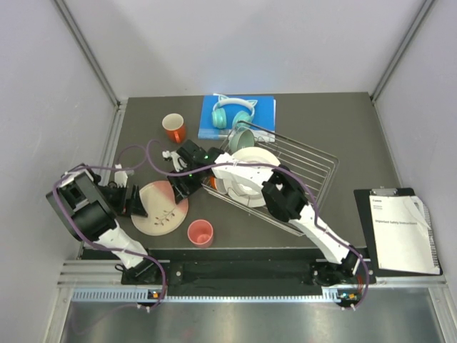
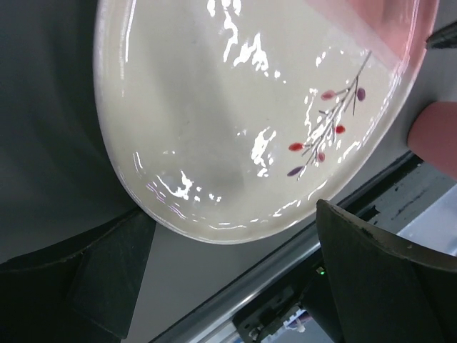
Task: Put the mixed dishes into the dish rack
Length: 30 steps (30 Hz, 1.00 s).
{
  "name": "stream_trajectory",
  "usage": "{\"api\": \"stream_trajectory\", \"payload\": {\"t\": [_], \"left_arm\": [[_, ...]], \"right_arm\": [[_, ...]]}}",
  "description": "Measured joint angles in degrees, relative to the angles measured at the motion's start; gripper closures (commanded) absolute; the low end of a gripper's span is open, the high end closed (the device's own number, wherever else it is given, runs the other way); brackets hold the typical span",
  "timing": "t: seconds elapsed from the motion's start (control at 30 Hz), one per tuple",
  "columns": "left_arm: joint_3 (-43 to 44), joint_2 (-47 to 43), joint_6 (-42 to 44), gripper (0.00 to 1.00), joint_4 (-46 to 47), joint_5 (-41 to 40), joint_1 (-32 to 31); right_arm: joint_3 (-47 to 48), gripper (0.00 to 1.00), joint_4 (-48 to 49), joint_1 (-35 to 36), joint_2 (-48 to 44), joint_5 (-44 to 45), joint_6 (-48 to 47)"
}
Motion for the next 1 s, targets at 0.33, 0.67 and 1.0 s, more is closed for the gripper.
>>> {"api": "stream_trajectory", "payload": {"t": [0.33,0.67,1.0], "left_arm": [[4.63,1.79,-1.22,0.01,7.52,0.52,-3.15],[5.44,3.48,2.08,0.72,17.42,3.19,-5.68],[6.01,9.77,3.32,0.86,2.73,13.51,-9.18]], "right_arm": [[0.0,0.55,0.02,-0.2,-0.02,-6.47,0.68],[-0.02,0.72,-0.98,2.38,-0.02,-13.97,2.58],[0.35,0.0,11.28,1.46,0.0,-11.87,4.68]]}}
